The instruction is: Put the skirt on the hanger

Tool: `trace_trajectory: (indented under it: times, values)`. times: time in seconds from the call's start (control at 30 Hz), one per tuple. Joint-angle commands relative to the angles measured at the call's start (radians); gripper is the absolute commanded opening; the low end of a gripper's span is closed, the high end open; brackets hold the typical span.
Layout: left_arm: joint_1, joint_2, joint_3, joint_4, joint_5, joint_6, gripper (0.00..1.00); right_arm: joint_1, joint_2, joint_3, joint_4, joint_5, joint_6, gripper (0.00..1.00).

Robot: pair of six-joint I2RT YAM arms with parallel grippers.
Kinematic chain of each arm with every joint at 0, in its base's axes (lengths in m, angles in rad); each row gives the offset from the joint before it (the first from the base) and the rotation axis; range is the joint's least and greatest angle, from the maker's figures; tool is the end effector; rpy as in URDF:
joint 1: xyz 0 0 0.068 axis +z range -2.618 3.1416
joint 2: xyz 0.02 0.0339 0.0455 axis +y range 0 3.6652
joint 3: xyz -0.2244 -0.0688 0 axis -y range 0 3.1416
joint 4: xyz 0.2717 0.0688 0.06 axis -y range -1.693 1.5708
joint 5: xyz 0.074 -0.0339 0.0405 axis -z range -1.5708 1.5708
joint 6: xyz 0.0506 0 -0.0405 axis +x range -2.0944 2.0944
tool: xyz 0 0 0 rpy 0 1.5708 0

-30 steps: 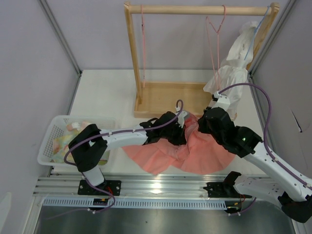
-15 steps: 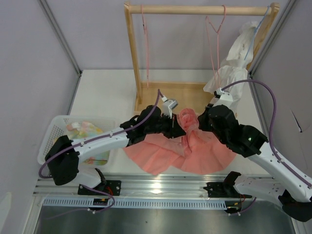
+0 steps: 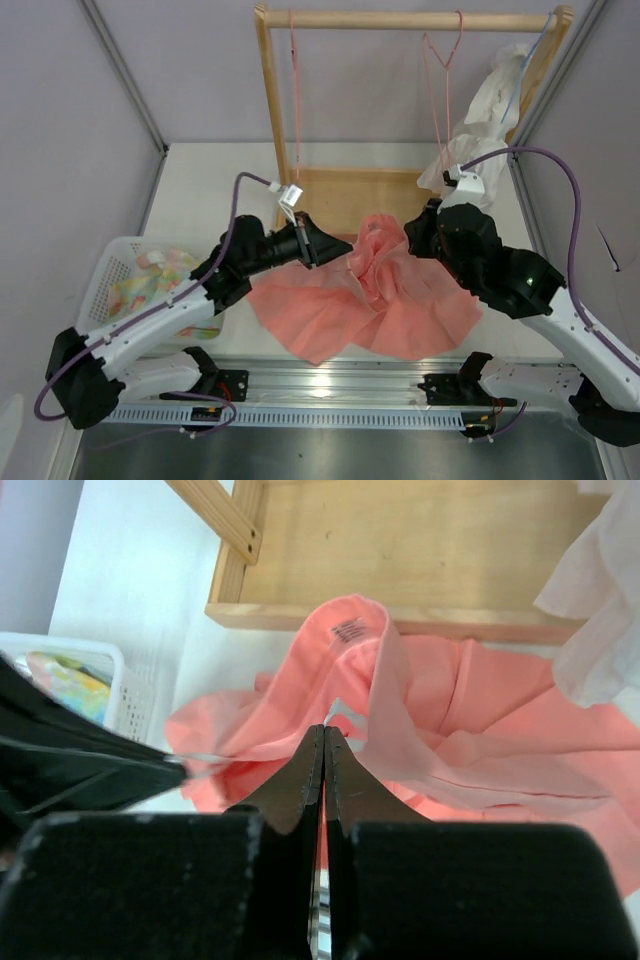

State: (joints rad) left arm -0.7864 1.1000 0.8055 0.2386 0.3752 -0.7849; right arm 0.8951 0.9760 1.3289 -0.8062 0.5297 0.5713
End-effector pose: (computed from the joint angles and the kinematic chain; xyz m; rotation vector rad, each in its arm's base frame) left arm 0.2105 -0.2371 0.2853 0.3284 1.8214 -1.4628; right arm 0.1665 0.1668 0.3980 0.0120 1.9826 0.4240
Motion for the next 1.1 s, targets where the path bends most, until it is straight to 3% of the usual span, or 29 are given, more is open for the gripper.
trace_trajectory:
  times: [0.0,0.4,0.6,0.87,1.07]
  values:
    - [0.054,-0.118,-0.005,0.084,0.022,-0.054,0.0,0.007,0.012,0.091,0.006,0.044,-0.04,0.0]
    - [0.223,-0.305,-0.017,0.134,-0.012,-0.174,0.0,-0.008,0.101,0.343,-0.017,0.064,-0.131,0.0]
    - [0.352,-0.328,0.032,0.137,-0.004,-0.241,0.0,-0.099,0.138,0.467,-0.037,0.055,-0.177,0.0]
    - [0.567,-0.287,0.034,0.238,0.122,-0.375,0.0,-0.278,0.153,0.512,-0.057,-0.086,-0.192,0.0]
    - [0.621,-0.285,0.037,0.232,0.151,-0.379,0.0,-0.312,0.142,0.481,-0.059,-0.119,-0.182,0.0]
